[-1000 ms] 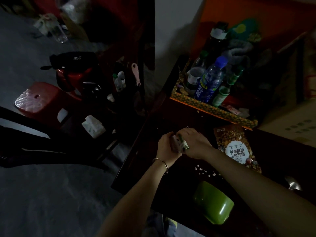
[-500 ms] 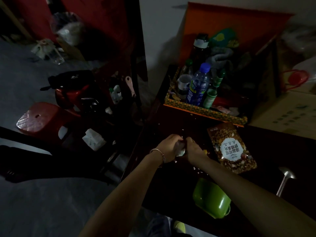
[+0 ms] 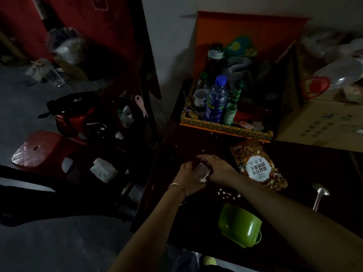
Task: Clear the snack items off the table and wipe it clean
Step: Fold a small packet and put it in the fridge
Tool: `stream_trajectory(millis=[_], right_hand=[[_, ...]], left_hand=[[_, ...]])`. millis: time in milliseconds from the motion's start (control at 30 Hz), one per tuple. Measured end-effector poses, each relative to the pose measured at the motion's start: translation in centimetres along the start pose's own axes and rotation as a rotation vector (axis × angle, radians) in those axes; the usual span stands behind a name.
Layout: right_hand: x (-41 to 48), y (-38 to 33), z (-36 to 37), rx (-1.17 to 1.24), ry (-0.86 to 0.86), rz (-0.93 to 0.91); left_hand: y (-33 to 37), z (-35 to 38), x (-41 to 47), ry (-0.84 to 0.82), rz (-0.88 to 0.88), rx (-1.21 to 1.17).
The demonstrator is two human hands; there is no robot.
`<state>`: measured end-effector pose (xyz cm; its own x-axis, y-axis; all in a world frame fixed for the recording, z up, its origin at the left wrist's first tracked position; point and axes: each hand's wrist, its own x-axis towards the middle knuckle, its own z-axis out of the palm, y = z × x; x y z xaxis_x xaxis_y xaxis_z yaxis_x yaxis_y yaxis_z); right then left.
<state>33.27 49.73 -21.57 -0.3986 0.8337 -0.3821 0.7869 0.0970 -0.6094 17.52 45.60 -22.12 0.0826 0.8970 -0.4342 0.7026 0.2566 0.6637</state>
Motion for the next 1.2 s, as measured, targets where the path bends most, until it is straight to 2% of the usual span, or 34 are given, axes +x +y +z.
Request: stream_trajectory(millis=[267,533,667,800,1200], right_hand=[[0.7,-0.2,0.3,-0.077,-0.031,-0.086],[0.9,0.6,0.4,-0.174,-0.055,-0.128],[0.2,0.8,-0.1,-0.158,-0.032,-0.101],[-1.1,1.1,-1.4,-0.062,0.063,-0.09],[-8.4,3.2,-6.6,-0.003,0.332,-0.05]], left_hand=[[0.3,1.5,-0.5,0.077,-0.138,-0.028],[1.0,1.5,-1.3,0.147,-0.148,-0.09],[1.7,0.8,-1.2,0.129,-0.108,-0.057],[3.2,0.2,-1.5,0.131,-0.053,-0.039],[10.7,0.3,-3.8,0.07,0.219,0.032]])
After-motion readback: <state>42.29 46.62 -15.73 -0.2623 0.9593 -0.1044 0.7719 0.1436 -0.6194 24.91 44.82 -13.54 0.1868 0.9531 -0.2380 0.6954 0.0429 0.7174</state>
